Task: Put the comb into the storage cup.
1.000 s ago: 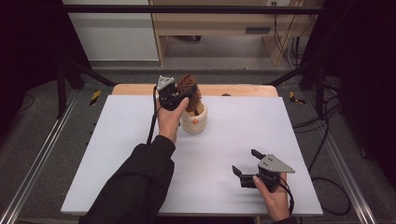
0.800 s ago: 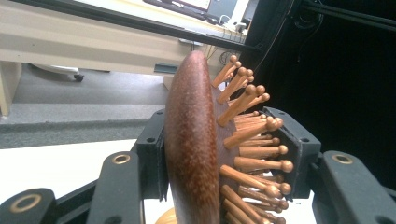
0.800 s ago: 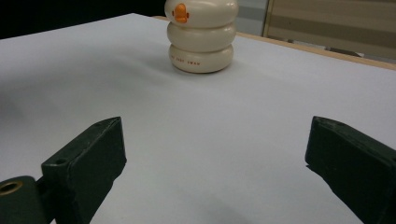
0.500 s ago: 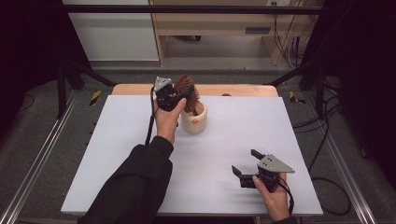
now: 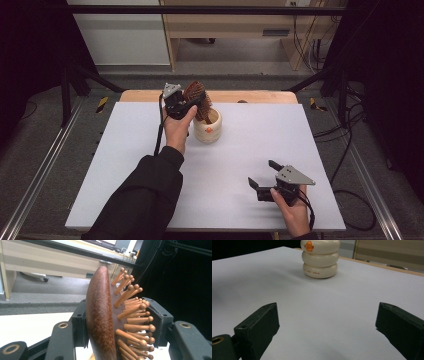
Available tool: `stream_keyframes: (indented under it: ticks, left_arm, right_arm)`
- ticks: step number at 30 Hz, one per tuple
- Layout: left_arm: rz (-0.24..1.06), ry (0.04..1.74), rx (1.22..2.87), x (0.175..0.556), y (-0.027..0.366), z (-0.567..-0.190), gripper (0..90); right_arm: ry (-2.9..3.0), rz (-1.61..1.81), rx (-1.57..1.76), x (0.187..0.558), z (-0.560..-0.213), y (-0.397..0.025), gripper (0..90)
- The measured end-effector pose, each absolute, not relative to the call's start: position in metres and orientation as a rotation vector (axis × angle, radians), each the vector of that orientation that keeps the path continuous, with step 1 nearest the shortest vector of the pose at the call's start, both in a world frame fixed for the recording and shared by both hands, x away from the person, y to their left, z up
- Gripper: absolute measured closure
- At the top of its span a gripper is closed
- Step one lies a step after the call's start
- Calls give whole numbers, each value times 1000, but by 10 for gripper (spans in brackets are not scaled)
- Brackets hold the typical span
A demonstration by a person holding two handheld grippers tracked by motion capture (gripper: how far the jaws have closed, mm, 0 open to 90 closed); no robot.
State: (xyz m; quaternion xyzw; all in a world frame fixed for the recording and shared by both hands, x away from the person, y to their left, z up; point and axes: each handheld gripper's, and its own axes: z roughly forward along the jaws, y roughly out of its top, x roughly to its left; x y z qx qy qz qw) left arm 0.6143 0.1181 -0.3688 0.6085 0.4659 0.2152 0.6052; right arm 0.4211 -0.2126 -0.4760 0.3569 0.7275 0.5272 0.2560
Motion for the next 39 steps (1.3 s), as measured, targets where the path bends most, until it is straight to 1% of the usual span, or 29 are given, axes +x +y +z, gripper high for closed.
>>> stream_keyframes:
  ticks: [39]
  left_arm:
    - [491,1110,1383,614,130,-375,428]
  right_arm:
    - [1983,1427,966,421,-477,-212,52]
